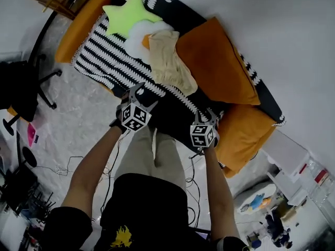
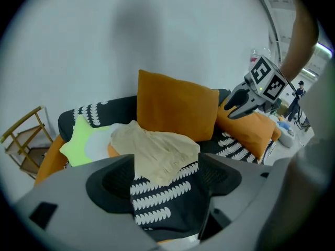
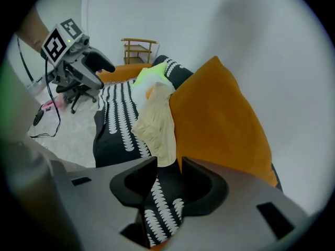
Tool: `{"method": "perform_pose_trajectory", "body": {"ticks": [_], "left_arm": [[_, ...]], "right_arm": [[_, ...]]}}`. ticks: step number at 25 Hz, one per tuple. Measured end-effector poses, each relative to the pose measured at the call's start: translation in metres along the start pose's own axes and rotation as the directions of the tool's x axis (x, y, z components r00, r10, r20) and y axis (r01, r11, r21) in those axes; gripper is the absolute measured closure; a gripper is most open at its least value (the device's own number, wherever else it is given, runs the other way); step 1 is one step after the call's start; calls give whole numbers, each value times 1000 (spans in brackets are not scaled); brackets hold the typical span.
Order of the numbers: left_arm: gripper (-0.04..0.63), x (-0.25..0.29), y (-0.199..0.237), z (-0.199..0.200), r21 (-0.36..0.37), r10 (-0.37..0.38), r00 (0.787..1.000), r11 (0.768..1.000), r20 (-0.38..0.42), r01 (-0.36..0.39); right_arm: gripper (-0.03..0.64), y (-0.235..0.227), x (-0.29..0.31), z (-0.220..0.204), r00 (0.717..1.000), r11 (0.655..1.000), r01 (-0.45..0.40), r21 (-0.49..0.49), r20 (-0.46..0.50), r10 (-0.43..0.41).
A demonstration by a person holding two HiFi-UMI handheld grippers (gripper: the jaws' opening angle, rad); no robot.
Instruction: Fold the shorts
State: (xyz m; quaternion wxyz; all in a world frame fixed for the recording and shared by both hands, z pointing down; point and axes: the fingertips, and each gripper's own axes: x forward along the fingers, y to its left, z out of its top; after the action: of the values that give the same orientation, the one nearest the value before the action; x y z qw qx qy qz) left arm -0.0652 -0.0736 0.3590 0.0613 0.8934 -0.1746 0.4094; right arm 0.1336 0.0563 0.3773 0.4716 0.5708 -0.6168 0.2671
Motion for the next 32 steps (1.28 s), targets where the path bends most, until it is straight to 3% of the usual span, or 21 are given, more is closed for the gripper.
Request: {"method": "perform_pose_trajectory", "body": {"ticks": [6,8,12,16,18,21,23,25,27,28,29,32], "left_arm": [[255,93,-23,-46,55,-61,997,996,-56,64],[259,129,-21,-66,114,-77,993,990,-87,87],[287,191,-24,-117,325,-79,984,937,-163,129],[321,229,-25,-151,389,-50,975,912,-214,133],[336,247,-24,-153,425,-43,978,896,-205,128],[362,267,-20,-160,510,-21,980,852,-197,120],[384,276,-14,-168,541,5,976,833,-217,116],[562,274,-6,-167,537,36,977,839,-209,84],[565,256,-5,-154,475,44,982,879,-186,50],[565,242,-7,-143,438,43,984,898,-170,37],[566,226,-10,-132,412,42,987,911,-154,26],[566,165,-17,-103,378,49,990,926,-130,4]], "right_arm": [[457,16,89,-38,997,998,-68,2,-32,68],[459,18,129,-39,996,996,-86,-9,-29,86],[460,38,191,-56,991,992,-122,-31,-51,121],[460,60,232,-78,986,976,-160,-146,-74,150],[459,60,250,-84,987,977,-153,-146,-77,143],[456,66,270,-92,985,976,-162,-146,-85,151],[445,73,282,-99,983,964,-170,-204,-108,151],[444,72,290,-106,985,950,-140,-279,-135,106],[466,60,283,-109,990,958,-76,-277,-132,40],[546,52,274,-108,992,970,-45,-237,-124,16],[585,46,262,-105,993,982,-30,-186,-116,8],[591,46,216,-88,994,994,-59,-87,-96,51]]}}
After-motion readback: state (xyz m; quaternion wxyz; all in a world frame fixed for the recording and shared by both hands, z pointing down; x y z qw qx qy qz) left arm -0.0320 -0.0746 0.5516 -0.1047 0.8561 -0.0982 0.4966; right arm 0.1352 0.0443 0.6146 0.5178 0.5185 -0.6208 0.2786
